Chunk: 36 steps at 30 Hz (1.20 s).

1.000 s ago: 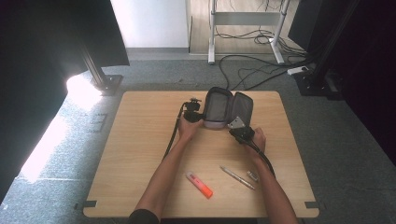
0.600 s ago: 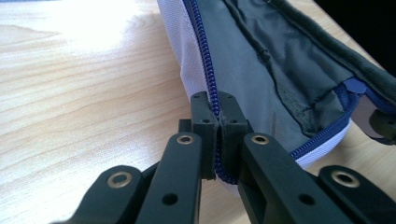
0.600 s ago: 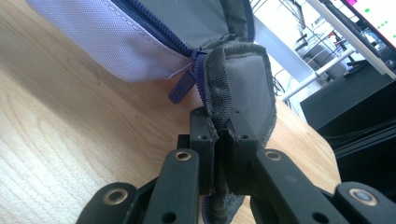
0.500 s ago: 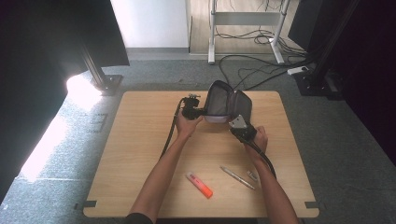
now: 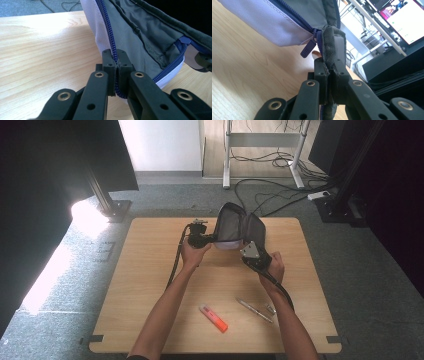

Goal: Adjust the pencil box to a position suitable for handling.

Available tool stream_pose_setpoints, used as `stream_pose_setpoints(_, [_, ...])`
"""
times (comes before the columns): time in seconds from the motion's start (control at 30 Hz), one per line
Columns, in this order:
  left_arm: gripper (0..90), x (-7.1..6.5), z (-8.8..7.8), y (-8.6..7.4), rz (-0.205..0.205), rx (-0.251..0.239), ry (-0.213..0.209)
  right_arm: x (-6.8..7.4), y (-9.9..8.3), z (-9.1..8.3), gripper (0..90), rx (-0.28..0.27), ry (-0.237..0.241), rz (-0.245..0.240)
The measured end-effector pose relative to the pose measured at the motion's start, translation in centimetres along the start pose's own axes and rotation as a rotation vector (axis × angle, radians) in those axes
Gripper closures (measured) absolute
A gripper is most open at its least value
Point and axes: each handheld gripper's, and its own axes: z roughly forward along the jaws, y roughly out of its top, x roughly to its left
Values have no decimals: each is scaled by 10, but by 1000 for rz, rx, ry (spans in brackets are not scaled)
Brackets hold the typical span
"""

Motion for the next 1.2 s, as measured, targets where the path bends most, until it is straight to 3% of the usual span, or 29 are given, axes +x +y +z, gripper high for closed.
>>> stream_pose_setpoints(0.57, [884, 2, -32, -13, 12, -20, -5, 12, 15, -19, 834, -36, 7, -31])
stream_pose_setpoints(1.2, [884, 3, -45, -28, 20, -13, -10, 26, 16, -29, 835, -54, 35, -38])
